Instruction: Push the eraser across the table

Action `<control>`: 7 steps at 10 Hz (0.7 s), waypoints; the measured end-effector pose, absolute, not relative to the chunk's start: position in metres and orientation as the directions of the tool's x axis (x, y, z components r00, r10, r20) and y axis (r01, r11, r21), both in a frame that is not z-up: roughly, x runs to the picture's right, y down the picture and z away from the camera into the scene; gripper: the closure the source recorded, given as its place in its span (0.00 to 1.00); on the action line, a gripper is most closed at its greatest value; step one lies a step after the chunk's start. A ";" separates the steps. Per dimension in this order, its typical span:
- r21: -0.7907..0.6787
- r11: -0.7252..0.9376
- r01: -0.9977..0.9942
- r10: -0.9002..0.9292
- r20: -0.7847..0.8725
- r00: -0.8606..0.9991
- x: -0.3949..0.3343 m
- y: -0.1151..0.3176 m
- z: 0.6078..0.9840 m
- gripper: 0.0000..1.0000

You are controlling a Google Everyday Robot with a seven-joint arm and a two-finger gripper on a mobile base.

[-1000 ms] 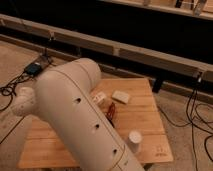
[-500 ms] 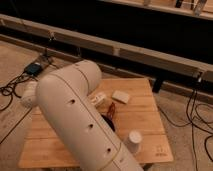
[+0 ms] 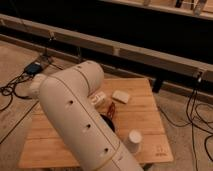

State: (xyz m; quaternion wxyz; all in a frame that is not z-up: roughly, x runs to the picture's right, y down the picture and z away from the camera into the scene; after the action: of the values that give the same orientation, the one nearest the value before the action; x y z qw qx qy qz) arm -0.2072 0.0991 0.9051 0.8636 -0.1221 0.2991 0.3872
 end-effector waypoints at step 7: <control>-0.117 0.622 -0.775 0.579 -0.597 0.555 -0.205 0.139 0.864 0.35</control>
State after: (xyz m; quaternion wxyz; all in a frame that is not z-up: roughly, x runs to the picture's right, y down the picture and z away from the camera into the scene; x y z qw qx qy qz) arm -0.2046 0.1391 0.8640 0.8617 -0.1869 0.2614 0.3928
